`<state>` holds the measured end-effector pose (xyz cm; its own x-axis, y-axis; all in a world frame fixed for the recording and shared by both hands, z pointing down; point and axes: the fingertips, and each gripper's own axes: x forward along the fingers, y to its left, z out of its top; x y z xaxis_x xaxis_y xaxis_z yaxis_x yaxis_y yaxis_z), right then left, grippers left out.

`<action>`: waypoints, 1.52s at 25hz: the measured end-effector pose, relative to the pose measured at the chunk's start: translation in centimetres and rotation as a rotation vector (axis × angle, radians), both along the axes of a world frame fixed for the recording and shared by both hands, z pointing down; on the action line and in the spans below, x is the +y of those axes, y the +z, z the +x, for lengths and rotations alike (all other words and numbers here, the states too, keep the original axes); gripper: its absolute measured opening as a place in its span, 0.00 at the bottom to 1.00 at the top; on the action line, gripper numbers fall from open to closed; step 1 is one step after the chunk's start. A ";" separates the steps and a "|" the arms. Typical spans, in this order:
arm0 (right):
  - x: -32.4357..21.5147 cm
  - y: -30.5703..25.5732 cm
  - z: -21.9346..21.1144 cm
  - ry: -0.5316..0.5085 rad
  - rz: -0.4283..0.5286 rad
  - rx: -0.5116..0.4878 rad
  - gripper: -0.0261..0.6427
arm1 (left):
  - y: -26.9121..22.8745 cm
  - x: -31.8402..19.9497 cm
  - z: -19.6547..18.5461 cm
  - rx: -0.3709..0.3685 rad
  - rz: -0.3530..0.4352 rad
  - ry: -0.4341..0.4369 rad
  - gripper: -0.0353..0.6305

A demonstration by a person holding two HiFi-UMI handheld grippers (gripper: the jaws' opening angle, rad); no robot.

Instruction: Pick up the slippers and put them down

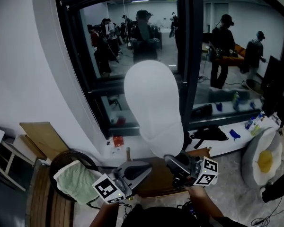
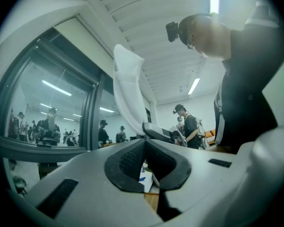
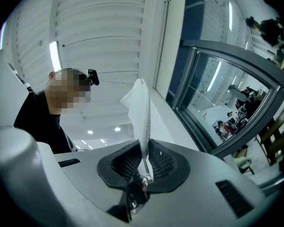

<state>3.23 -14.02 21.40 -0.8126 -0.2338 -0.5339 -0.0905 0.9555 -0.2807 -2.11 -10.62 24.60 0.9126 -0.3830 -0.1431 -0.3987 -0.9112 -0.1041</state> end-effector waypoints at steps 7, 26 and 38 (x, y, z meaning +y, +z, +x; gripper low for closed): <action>0.3 -0.9 0.0 -0.028 0.013 -0.026 0.12 | 0.6 1.3 1.0 -0.040 0.000 0.057 0.07; -2.1 4.2 1.2 -0.006 -0.178 -0.062 0.12 | 4.1 -0.2 2.1 -0.028 -0.133 0.090 0.07; -6.0 20.1 1.9 0.037 -0.632 -0.055 0.12 | 13.7 -3.8 0.8 -0.064 -0.395 0.016 0.07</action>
